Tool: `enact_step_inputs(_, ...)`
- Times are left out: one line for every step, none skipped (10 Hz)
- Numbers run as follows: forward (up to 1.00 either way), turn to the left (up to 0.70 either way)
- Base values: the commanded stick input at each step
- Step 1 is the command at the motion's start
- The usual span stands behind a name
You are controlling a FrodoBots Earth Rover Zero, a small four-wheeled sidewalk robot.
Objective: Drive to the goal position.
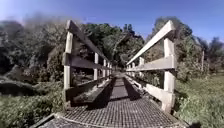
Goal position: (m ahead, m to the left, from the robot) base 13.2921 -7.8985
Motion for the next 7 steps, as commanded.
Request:
enact_step_inputs(0.5,0.0)
enact_step_inputs(0.5,0.0)
enact_step_inputs(0.5,-0.09)
enact_step_inputs(0.5,-0.25)
enact_step_inputs(0.5,-0.12)
enact_step_inputs(0.5,0.0)
enact_step_inputs(0.5,0.0)
